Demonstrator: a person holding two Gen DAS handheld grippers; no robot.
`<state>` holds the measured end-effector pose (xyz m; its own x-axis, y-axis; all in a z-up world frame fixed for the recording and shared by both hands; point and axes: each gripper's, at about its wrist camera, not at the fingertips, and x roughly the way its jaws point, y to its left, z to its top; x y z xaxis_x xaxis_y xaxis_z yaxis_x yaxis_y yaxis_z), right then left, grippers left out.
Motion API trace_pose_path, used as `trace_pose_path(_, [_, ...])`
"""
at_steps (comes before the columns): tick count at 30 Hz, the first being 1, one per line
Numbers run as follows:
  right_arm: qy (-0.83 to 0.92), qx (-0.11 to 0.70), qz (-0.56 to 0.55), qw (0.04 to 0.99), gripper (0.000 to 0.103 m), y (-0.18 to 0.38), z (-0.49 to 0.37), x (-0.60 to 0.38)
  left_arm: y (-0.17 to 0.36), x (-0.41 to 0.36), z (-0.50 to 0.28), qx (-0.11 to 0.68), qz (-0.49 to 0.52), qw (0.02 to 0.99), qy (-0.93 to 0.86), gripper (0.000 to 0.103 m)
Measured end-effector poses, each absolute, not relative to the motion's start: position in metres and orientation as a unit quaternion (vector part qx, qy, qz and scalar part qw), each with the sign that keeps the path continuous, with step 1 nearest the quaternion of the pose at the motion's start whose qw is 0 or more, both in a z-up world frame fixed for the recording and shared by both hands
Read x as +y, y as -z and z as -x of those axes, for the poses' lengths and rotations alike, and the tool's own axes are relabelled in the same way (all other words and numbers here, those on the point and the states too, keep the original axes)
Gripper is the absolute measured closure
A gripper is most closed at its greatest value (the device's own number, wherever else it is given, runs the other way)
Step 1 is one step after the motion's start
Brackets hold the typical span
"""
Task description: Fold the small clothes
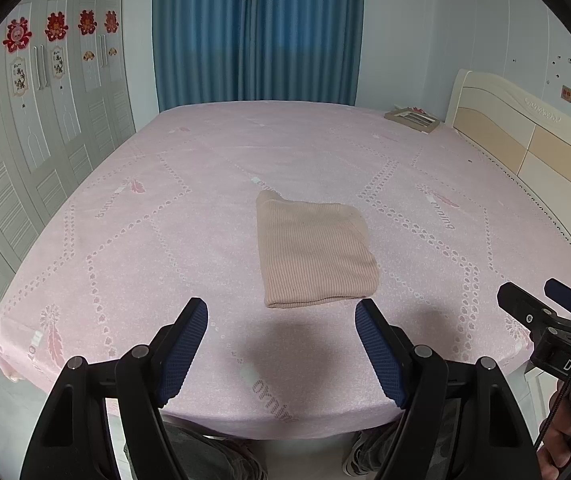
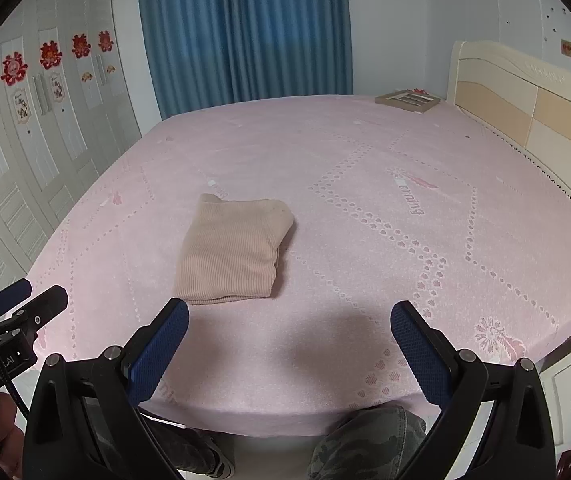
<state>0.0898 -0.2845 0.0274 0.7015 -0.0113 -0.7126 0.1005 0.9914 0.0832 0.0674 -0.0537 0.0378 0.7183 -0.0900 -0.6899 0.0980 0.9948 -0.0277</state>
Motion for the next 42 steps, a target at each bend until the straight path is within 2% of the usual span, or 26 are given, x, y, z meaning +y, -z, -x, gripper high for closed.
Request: trace_pose_path(42, [0.021, 0.38, -0.07, 0.922, 0.004, -0.0342, -0.0818, -0.2839, -0.042, -0.0513, -0.0654, 0.367, -0.003, 0.929, 0.05, 0.027])
